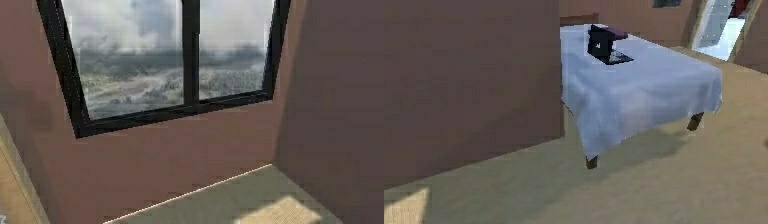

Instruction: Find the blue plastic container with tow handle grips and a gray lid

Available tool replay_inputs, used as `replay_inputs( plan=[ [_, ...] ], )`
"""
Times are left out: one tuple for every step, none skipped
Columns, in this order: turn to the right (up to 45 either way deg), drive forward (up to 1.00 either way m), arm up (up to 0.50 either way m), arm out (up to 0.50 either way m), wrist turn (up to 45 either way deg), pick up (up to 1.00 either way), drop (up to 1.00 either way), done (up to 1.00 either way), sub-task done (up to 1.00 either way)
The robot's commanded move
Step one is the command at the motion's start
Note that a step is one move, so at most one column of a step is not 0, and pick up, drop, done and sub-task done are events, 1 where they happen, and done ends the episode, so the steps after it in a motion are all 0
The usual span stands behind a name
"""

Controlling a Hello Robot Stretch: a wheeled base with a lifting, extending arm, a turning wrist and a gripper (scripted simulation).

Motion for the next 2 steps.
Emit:
replay_inputs(
  plan=[
    [0.0, 0.10, 0.00, 0.00, 0.0, 0.00, 0.00, 0.00, 0.00],
    [-45.0, 0.00, 0.00, 0.00, 0.0, 0.00, 0.00, 0.00, 0.00]
  ],
)
